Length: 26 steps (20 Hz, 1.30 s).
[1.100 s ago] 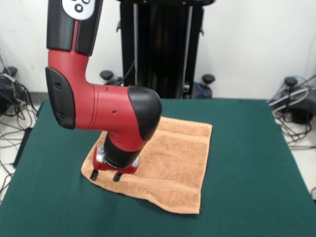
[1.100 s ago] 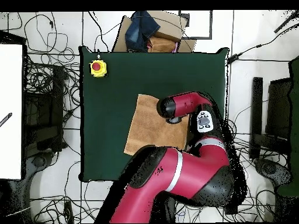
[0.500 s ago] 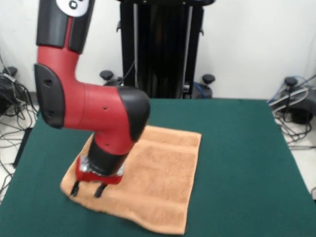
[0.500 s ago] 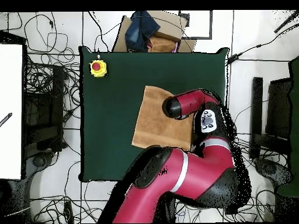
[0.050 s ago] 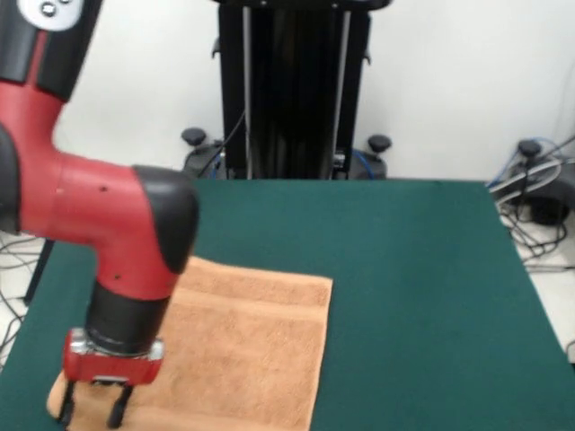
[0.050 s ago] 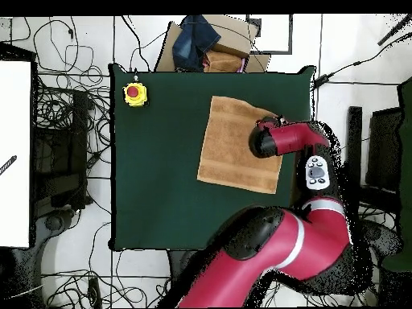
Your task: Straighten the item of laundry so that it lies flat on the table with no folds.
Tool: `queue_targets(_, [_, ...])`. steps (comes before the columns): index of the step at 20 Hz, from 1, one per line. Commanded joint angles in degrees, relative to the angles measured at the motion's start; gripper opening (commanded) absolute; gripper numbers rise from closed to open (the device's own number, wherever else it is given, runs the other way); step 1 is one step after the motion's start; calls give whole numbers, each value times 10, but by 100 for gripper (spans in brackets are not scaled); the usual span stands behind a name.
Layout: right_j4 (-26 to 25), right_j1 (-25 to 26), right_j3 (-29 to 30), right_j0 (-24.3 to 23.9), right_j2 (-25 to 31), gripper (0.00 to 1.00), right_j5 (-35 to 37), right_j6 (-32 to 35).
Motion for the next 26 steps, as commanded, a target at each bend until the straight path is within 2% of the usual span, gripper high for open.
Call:
queue_targets(1, [-14,8,-23,-4,67,100,46,-170])
queue_targets(3, [-4,-1,-7,-1,57,100,65,-176])
queue_targets(6, [22,-8,5,-3,59,100,114,-219])
queue_targets(10, [74,-50,71,1,40,100,191,-216])
queue_targets(13, [98,-48,75,-2,42,100,217,-220])
queue_targets(18, [110,-63,111,-2,47,100,214,-227])
queue_targets(26, [99,-49,109,22,9,100,180,-126])
